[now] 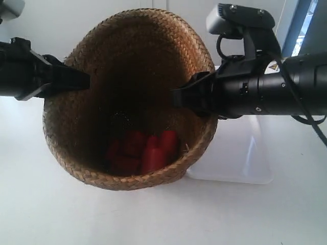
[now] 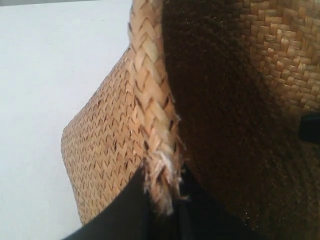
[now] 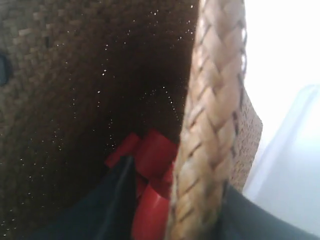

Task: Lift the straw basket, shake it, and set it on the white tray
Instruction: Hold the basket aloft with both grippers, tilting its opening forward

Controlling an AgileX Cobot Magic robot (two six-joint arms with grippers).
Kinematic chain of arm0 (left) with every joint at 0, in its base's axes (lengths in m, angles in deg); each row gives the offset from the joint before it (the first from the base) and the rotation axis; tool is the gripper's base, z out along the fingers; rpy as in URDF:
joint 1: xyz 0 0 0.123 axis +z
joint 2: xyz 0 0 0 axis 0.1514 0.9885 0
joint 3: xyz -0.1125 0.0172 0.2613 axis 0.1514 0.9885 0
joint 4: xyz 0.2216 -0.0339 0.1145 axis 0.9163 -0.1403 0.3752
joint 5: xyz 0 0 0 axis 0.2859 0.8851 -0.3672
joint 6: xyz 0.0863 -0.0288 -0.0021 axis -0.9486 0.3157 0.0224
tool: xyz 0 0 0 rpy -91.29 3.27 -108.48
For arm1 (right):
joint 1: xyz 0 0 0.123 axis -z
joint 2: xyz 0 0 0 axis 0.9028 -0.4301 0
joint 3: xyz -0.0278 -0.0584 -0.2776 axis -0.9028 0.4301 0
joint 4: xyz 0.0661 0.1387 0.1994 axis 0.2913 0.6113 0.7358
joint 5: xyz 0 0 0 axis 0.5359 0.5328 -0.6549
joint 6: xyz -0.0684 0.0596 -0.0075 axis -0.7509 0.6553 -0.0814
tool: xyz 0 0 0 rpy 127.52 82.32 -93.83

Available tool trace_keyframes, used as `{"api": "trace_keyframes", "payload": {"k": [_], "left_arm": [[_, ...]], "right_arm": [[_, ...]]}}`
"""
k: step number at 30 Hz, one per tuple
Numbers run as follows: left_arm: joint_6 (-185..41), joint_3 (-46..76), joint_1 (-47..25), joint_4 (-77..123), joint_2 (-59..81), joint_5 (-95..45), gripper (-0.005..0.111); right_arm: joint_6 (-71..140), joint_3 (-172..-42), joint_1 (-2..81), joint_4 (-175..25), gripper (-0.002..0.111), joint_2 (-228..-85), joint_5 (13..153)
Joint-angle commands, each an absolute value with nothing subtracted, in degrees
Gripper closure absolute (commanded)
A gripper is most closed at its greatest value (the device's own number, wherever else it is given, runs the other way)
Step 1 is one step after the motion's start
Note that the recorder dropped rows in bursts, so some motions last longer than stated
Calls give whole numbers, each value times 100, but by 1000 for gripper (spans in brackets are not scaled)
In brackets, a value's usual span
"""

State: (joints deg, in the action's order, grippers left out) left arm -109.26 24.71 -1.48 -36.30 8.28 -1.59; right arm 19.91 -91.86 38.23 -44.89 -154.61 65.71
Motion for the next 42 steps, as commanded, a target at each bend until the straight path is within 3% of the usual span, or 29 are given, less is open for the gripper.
{"api": "trace_keyframes", "payload": {"k": [1,8,15,20,25,32,38,42], "left_arm": [[-11254,1801,-226,-4266,282,459,107],[-10497,2279,-226,-3530,532,355,107],[-10497,2308,-226,-3559,533,384,107],[-10843,1483,-226,-3867,77,798,107],[-9599,1914,-226,-2742,389,511,107],[-9560,2026,-226,-2590,469,575,107],[-9988,1365,-226,-2879,-129,831,107],[-9126,1864,-226,-2056,49,433,107]], "right_arm": [[1695,-9816,3754,-4374,108,-14741,6495],[1854,-9051,3664,-4396,108,-15007,6727],[1872,-9053,3664,-4358,108,-15132,6683],[1649,-9922,3629,-4249,108,-14346,6482],[1722,-9302,3641,-4283,108,-14691,6594],[1722,-9102,3641,-4222,108,-15140,6585],[1309,-9870,3566,-4053,108,-14382,6442],[1488,-9360,3551,-4067,108,-14529,6813]]}}
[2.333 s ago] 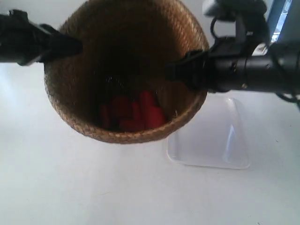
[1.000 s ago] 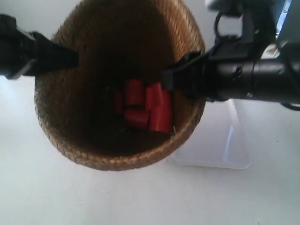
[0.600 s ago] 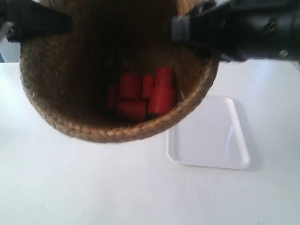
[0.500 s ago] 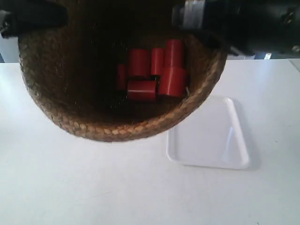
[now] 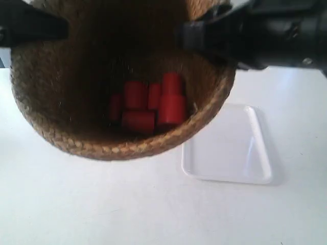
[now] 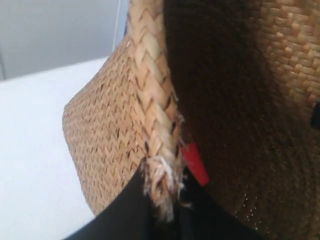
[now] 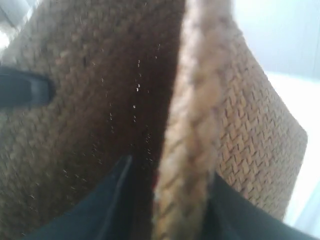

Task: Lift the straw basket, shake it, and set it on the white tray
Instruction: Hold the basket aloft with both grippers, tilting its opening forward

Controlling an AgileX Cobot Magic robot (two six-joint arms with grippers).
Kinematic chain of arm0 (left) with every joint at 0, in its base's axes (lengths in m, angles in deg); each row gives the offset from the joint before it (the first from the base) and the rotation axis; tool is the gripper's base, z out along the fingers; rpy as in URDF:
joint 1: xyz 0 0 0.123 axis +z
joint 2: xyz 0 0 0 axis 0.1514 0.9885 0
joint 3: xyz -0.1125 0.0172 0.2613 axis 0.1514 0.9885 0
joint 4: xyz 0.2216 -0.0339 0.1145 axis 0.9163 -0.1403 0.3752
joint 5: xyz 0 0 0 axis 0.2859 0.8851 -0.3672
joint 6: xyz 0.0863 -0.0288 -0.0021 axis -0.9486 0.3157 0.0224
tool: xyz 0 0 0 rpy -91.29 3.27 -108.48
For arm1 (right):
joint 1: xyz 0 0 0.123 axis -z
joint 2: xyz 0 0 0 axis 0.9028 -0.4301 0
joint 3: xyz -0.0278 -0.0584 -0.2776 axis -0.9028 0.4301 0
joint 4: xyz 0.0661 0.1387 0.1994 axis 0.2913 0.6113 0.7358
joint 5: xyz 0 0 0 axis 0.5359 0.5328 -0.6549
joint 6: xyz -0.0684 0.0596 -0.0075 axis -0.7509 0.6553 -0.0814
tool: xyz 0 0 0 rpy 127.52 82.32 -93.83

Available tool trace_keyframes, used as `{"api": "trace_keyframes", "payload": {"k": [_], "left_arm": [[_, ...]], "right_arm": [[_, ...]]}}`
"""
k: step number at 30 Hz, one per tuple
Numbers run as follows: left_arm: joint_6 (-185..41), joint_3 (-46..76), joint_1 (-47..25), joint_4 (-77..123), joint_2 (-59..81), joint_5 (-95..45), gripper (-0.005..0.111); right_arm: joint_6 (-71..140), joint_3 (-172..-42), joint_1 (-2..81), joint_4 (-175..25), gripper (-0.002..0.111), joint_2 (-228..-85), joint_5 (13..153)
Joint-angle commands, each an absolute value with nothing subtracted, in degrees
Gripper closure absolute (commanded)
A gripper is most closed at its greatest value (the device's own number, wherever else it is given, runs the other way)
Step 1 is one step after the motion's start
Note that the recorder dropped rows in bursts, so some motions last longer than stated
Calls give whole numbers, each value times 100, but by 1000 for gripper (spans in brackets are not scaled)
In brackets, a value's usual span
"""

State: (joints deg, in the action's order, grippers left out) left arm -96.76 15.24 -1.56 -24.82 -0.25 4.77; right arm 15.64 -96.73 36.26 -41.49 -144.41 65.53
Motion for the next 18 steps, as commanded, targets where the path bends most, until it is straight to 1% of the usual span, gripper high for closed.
{"api": "trace_keyframes", "payload": {"k": [1,5,10,13,15,18], "left_arm": [[-9001,1960,-226,-1923,146,433,107],[-8999,2100,-226,-1852,413,484,107],[-8999,2060,-226,-1930,399,401,107],[-9419,1640,-226,-2362,41,810,107],[-9796,1518,-226,-2507,-220,638,107],[-9143,1929,-191,-2097,-15,213,107]], "right_arm": [[1489,-9281,3551,-4067,108,-14677,6764],[1489,-9185,3551,-4057,108,-15012,6665],[1571,-9214,3551,-3957,108,-15096,6901],[1346,-9719,3503,-3611,108,-14722,6570],[834,-9944,3387,-3622,108,-14428,6617],[1106,-9480,3422,-3664,108,-14670,6825]]}}
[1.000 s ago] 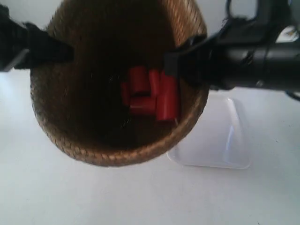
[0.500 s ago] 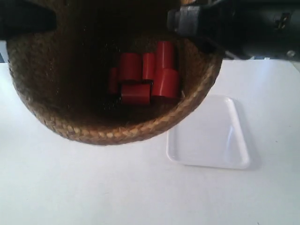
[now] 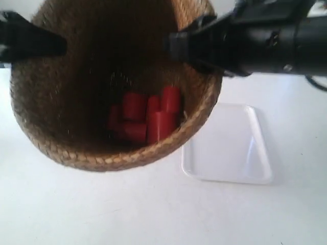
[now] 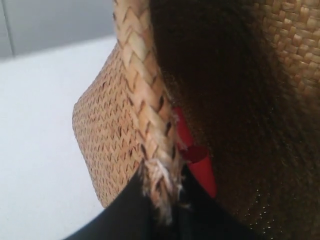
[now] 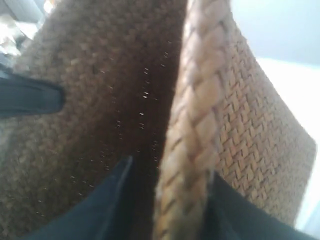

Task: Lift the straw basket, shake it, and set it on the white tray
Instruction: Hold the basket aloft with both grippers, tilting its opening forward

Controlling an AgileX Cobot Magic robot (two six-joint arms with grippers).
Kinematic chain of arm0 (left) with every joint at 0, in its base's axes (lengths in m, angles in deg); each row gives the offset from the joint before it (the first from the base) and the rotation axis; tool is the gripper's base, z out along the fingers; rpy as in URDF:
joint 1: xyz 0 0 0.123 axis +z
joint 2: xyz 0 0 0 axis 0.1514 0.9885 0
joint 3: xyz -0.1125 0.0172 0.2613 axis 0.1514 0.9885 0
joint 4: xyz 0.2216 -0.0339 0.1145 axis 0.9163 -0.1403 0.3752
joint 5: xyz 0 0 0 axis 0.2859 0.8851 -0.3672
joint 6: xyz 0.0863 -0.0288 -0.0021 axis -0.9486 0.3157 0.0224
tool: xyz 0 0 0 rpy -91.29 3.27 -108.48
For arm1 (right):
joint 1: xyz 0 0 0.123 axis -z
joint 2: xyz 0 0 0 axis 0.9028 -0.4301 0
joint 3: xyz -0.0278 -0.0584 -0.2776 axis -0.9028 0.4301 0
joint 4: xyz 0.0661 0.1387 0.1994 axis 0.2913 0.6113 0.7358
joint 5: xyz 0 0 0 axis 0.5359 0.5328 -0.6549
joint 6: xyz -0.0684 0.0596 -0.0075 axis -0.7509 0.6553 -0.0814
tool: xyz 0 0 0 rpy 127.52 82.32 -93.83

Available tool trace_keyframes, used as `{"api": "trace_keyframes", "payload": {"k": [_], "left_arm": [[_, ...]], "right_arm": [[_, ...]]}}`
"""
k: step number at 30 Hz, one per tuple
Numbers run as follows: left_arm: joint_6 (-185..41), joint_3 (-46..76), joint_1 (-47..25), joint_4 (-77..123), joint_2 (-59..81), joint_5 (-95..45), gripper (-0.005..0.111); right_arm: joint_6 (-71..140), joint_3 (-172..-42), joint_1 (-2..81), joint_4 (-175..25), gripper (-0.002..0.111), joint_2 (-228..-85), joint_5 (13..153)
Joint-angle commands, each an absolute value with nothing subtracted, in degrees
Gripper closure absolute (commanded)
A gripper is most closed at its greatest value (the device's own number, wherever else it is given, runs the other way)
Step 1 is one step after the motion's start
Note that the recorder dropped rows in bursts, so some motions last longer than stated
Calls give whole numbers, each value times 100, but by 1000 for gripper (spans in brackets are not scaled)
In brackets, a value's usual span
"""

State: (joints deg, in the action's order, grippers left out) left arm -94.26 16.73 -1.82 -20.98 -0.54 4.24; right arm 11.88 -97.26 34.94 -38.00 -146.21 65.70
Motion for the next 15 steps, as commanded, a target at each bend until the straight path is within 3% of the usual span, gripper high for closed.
{"api": "trace_keyframes", "payload": {"k": [1,15], "left_arm": [[-8981,2078,-179,-1937,145,248,107],[-9108,2035,-179,-2403,358,786,107]], "right_arm": [[1283,-9322,3435,-3664,108,-14848,6799],[1326,-9358,3435,-3435,108,-15319,6673]]}}
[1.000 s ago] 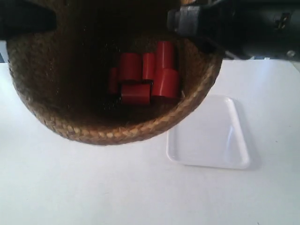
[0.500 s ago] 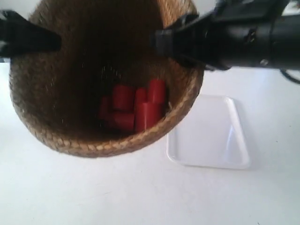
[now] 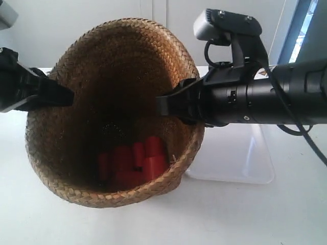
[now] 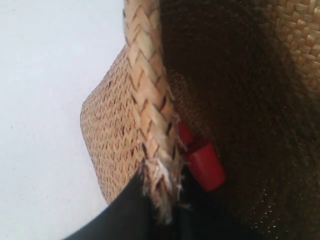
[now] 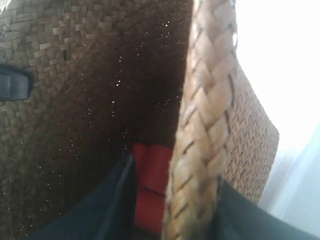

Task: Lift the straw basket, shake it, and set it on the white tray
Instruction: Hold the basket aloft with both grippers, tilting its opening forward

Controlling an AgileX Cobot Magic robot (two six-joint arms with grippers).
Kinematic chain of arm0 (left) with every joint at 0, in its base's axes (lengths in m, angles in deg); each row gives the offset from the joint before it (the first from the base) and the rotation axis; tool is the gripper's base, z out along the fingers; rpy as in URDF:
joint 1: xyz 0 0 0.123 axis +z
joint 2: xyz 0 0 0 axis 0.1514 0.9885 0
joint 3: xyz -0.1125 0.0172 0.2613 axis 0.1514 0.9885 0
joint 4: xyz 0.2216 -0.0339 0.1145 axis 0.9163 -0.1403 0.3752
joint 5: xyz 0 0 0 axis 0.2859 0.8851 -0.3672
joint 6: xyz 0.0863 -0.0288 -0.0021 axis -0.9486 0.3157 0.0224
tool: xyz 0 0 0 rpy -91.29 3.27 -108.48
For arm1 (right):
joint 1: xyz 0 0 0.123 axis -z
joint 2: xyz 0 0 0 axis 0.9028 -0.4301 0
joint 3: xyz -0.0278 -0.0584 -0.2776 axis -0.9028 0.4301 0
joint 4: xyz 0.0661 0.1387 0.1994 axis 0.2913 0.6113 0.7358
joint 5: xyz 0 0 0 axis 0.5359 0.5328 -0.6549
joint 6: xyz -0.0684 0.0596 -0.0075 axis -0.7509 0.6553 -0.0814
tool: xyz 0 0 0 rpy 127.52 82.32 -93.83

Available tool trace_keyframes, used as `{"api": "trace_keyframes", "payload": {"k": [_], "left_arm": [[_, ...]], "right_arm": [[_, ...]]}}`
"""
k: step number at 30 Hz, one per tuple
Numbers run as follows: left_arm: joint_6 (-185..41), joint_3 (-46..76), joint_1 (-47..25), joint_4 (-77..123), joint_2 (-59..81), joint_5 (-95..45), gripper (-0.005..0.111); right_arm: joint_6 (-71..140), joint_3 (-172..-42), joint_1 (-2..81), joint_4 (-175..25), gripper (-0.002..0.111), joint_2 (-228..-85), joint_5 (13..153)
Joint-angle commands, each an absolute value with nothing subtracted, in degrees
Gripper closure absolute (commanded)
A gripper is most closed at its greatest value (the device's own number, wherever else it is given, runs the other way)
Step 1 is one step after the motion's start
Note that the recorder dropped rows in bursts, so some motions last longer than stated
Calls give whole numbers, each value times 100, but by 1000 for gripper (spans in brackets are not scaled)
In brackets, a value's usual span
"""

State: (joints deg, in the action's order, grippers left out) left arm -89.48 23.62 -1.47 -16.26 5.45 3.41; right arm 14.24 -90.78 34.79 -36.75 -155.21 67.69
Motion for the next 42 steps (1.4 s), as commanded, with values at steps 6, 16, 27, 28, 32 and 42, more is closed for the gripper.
{"api": "trace_keyframes", "payload": {"k": [6,16,27,28,32,42], "left_arm": [[-9130,1882,-167,-2286,176,474,107],[-8985,1649,-167,-2233,332,966,107],[-8746,1963,-167,-1807,401,293,107],[-8746,1963,-167,-1807,401,305,107],[-8707,1799,-167,-2077,318,292,107],[-8539,2000,-127,-1603,156,324,107]], "right_arm": [[1061,-9392,3370,-3395,108,-14958,6841],[1079,-9745,3427,-3302,108,-15114,6378],[1128,-9362,3451,-3388,108,-15139,6917],[1128,-9362,3451,-3388,108,-15121,6891],[1292,-9520,3451,-3119,108,-14952,7093],[725,-9304,3485,-3085,108,-15031,6995]]}}
